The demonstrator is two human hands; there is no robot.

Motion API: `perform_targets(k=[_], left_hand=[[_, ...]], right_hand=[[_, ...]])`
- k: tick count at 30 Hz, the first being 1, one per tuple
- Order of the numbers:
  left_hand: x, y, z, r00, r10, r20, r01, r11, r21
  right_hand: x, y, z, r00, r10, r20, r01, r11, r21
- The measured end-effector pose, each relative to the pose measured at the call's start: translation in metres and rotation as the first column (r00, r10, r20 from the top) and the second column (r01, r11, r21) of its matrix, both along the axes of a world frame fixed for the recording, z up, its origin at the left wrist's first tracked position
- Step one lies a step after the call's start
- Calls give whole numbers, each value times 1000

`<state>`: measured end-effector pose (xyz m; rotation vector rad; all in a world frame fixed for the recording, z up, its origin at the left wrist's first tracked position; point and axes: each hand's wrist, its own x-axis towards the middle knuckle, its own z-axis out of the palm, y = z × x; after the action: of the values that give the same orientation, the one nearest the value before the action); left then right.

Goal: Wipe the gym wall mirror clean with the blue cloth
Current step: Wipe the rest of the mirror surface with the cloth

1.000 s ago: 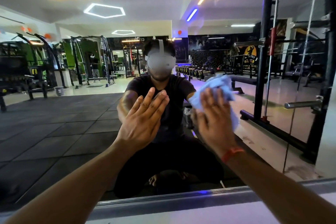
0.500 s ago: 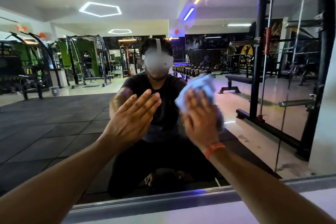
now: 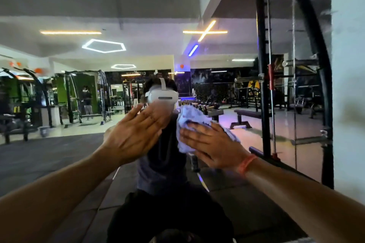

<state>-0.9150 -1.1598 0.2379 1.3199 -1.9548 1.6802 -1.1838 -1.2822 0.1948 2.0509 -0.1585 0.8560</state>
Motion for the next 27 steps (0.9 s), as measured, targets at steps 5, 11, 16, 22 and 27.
perform_targets(k=[5, 11, 16, 22, 27], left_hand=[[-7, -13, 84, 988, -14, 153, 14, 1000, 1], [-31, -22, 187, 1000, 7, 12, -6, 993, -117], [-25, -31, 184, 998, -40, -51, 31, 984, -173], [-23, -32, 182, 982, -100, -162, 62, 972, -226], [-23, -31, 180, 956, -155, -247, 88, 961, -264]], right_hand=[[-67, -35, 133, 991, -47, 124, 70, 979, -189], [15, -12, 94, 873, 168, 457, -198, 980, 19], [-44, -29, 198, 984, -35, 173, 73, 973, -220], [11, -7, 169, 843, 180, 508, -248, 966, 69], [-18, -17, 182, 958, 103, -268, -173, 952, -251]])
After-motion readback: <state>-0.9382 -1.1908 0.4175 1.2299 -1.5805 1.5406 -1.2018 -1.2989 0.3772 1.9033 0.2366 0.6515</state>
